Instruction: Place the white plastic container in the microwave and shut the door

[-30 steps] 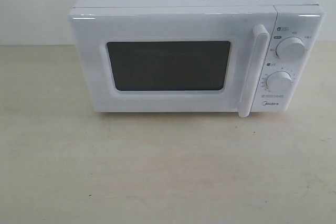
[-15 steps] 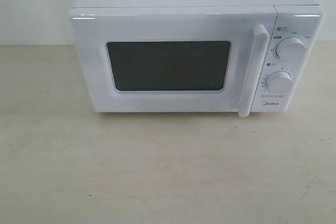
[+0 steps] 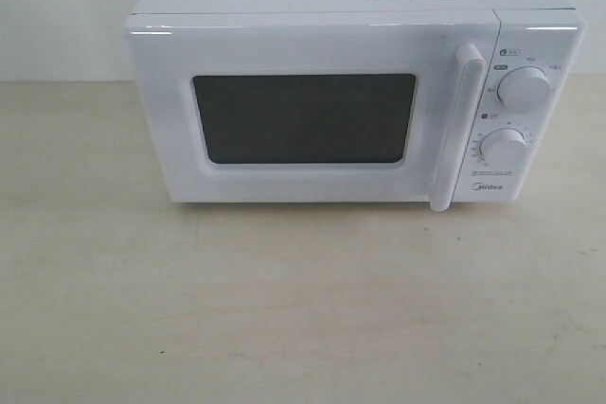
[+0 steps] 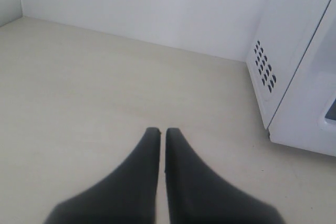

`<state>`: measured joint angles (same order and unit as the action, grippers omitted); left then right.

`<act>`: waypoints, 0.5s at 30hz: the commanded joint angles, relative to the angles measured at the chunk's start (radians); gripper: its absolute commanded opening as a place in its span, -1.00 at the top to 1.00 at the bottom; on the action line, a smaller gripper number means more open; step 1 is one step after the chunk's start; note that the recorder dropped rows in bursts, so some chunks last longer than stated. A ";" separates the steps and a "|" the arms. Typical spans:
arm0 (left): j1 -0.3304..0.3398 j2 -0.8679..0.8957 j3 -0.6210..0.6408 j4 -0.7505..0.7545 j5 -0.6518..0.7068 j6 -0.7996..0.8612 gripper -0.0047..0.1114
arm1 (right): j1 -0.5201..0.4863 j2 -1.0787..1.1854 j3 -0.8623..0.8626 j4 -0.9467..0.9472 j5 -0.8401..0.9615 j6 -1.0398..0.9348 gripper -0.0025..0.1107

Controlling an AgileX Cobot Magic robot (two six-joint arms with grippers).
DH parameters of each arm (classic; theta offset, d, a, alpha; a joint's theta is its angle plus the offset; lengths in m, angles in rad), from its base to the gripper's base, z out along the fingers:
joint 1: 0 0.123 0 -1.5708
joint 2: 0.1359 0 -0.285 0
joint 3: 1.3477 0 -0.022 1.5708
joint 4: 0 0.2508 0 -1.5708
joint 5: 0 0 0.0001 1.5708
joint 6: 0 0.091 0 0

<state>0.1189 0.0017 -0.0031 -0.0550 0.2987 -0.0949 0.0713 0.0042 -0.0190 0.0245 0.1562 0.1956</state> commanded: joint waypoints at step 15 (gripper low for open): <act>-0.001 -0.002 0.003 -0.008 0.001 -0.010 0.84 | -0.002 -0.004 0.019 -0.105 0.201 0.031 0.96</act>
<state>0.1189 0.0017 -0.0031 -0.0550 0.2987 -0.0949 0.0713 0.0042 0.0004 -0.0697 0.3525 0.2369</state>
